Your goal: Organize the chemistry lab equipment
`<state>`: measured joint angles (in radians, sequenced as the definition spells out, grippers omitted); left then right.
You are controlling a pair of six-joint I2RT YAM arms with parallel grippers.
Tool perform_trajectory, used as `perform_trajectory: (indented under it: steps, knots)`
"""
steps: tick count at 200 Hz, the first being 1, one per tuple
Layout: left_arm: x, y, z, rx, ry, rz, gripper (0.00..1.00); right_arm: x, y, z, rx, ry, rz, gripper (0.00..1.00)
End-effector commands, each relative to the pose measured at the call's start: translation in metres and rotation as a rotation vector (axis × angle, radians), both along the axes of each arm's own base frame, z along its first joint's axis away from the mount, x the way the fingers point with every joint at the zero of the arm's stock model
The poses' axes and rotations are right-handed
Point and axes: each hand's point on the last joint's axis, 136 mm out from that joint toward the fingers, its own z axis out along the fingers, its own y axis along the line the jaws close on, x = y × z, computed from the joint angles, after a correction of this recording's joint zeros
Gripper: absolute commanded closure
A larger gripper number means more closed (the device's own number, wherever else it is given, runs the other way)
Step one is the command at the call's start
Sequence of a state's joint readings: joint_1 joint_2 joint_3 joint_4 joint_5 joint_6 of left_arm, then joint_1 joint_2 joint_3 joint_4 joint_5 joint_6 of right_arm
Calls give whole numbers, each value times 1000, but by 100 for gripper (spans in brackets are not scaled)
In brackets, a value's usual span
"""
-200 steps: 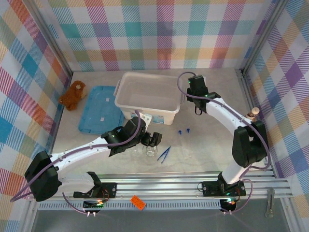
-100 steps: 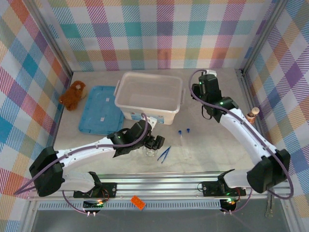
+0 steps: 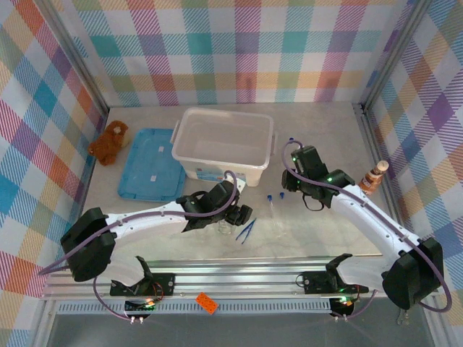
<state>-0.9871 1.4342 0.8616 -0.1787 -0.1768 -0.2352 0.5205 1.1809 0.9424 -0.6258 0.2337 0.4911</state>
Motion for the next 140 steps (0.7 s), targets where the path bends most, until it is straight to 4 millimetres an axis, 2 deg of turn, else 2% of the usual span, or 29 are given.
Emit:
perform_trajectory:
  steps: [1,33,69,140]
  knots:
    - [1,-18,11,-38,-20,-30,17,-21,9,-25,55,115,12,62]
    - [2,-23,9,-45,-12,-35,17,-29,15,-53,56,199,26,64]
    - [3,-24,8,-43,-9,-36,16,-26,20,-77,36,256,27,67]
    - [2,-18,8,-39,-11,-19,15,-11,17,-105,-53,300,-2,69]
